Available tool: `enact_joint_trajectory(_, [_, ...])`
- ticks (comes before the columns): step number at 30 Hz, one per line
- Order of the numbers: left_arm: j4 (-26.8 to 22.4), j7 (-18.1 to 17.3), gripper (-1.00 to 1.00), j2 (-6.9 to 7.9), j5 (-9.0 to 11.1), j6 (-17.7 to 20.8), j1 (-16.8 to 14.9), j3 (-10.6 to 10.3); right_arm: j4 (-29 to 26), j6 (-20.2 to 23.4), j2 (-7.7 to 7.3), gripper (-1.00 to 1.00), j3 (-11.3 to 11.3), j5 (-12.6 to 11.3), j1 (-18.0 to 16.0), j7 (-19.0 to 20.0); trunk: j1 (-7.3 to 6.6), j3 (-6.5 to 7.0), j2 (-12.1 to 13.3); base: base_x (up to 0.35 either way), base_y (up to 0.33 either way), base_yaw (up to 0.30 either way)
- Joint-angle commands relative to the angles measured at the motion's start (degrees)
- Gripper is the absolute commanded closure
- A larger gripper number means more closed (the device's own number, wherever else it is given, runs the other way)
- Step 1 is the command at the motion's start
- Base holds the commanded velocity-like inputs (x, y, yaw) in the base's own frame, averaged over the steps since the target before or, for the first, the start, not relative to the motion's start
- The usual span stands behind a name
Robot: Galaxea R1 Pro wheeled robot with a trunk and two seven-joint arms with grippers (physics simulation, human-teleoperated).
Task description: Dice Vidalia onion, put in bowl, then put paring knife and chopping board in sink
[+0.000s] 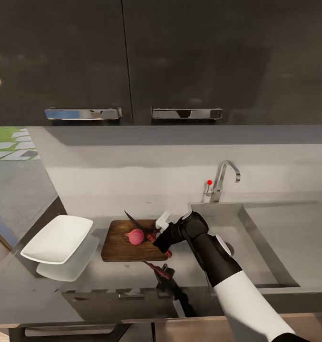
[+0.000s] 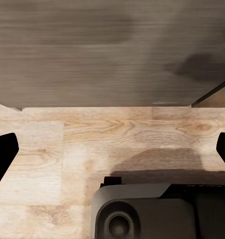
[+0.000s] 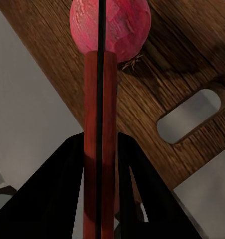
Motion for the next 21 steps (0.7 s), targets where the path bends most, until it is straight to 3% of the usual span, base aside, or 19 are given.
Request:
enact_joint_trajectory(1, [0.0, 0.2, -1.0, 0.05, 0.4, -0.2, 0.0, -0.5, 0.0, 0.2, 0.02, 1.0, 0.0, 0.5, -0.1, 0.6, 0.03, -0.12, -0.1, 0.0, 0.0, 0.0])
enact_joint_trajectory(21, [0.0, 0.3, -1.0, 0.05, 0.4, -0.1, 0.0, -0.5, 0.0, 0.2, 0.02, 1.0, 0.0, 0.5, -0.1, 0.6, 0.03, -0.12, -0.1, 0.0, 0.0, 0.0])
